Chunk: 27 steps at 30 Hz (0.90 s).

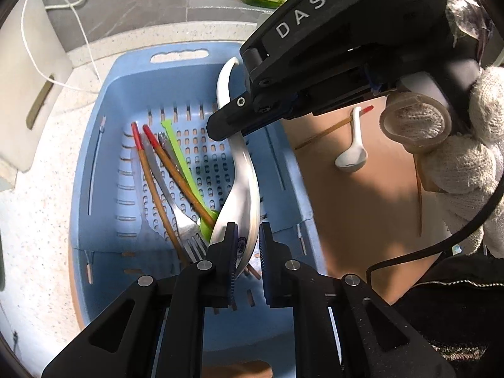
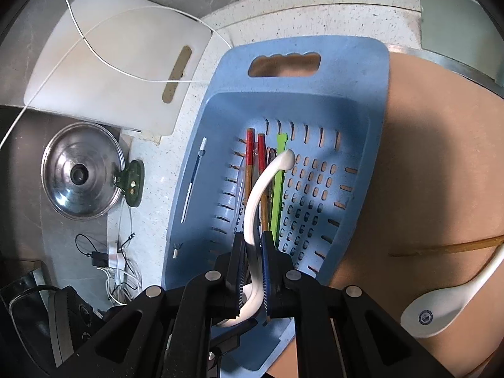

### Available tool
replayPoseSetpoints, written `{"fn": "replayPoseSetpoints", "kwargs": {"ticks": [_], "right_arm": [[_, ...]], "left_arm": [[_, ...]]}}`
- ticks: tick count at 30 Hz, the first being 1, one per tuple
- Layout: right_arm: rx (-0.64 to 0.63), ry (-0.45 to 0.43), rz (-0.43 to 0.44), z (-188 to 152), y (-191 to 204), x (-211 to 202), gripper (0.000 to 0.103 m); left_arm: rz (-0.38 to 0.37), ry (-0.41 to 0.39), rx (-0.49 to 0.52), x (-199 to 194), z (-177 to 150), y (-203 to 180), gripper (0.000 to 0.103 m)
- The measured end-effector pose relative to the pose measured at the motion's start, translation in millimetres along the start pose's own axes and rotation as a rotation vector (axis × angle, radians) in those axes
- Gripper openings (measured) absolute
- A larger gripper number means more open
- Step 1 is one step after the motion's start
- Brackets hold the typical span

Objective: Organize utensils
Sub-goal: 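Lift the white spoon and carry it over the blue basket with both tools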

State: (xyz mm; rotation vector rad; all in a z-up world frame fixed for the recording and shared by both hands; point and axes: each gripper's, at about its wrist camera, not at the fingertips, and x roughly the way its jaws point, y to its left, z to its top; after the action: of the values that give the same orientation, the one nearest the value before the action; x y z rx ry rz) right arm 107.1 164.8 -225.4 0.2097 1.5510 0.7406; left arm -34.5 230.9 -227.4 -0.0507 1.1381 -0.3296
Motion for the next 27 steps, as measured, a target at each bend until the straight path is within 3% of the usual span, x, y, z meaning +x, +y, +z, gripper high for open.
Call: {"fn": "replayPoseSetpoints", "kwargs": {"ticks": [11,27], "right_arm": [[-0.047,0.062,-0.077,8,7,30,0.009],[-0.063,0.096,-0.149,22,12,57,0.009]], "left_arm": [[-0.011,0.054,-0.051,23,-4,13,0.012],[-0.024,0.07,-0.11,37,0,28,0.012]]}}
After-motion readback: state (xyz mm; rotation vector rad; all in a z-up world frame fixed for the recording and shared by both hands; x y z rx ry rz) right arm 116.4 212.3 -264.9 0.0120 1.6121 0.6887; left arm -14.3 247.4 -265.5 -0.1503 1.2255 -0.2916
